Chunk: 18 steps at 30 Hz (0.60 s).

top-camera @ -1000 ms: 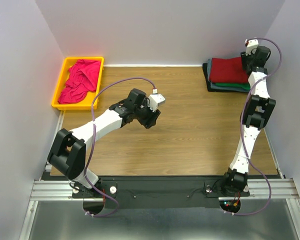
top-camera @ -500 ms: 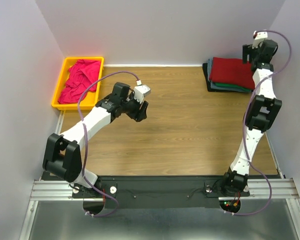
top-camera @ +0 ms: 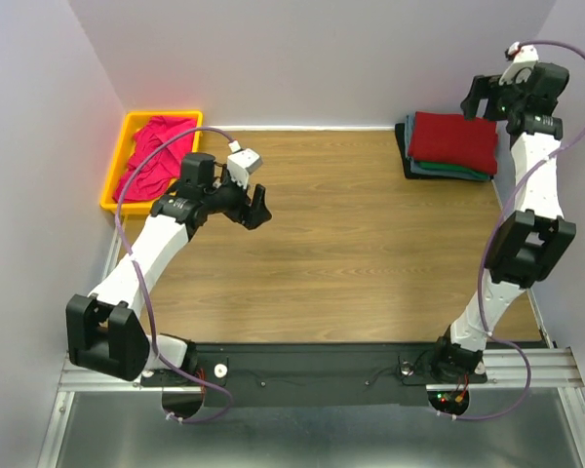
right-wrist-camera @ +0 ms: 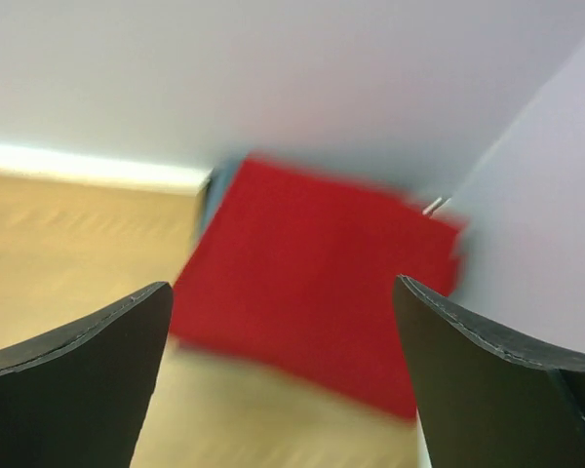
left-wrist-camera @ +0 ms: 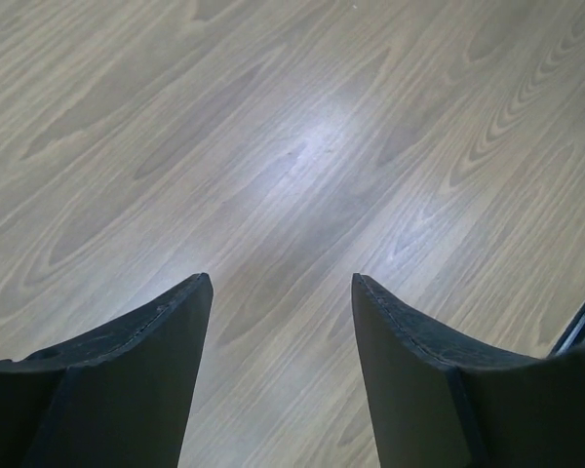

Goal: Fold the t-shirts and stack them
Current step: Neatly place the folded tshirt to the corner

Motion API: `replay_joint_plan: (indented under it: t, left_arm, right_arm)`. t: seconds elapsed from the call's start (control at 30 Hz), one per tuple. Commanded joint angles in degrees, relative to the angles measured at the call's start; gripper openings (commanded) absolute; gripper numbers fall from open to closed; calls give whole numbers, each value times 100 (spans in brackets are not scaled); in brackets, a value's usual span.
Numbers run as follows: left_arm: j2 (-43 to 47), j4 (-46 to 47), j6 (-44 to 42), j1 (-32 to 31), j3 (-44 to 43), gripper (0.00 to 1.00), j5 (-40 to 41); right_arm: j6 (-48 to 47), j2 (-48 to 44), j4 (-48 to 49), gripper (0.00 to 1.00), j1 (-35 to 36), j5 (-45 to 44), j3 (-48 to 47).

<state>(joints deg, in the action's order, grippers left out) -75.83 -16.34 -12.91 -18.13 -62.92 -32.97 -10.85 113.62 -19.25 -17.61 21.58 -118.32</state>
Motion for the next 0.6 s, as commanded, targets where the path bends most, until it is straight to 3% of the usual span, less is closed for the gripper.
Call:
replay_joint_plan:
  t: [0.0,0.3,0.57]
  left_arm:
    - [350,-115,174,275,-10,89,-333]
    - [656,-563,-176,530,393,91,510]
    - [1088,-563,-292,530,991,91,1355]
  right_arm:
    - [136,-735,-1625,100,213,812,870]
    - [-180,-3099,-2259,100,635,1111,4497]
    - [-532,-4278,-2523,100,741,1120,5855]
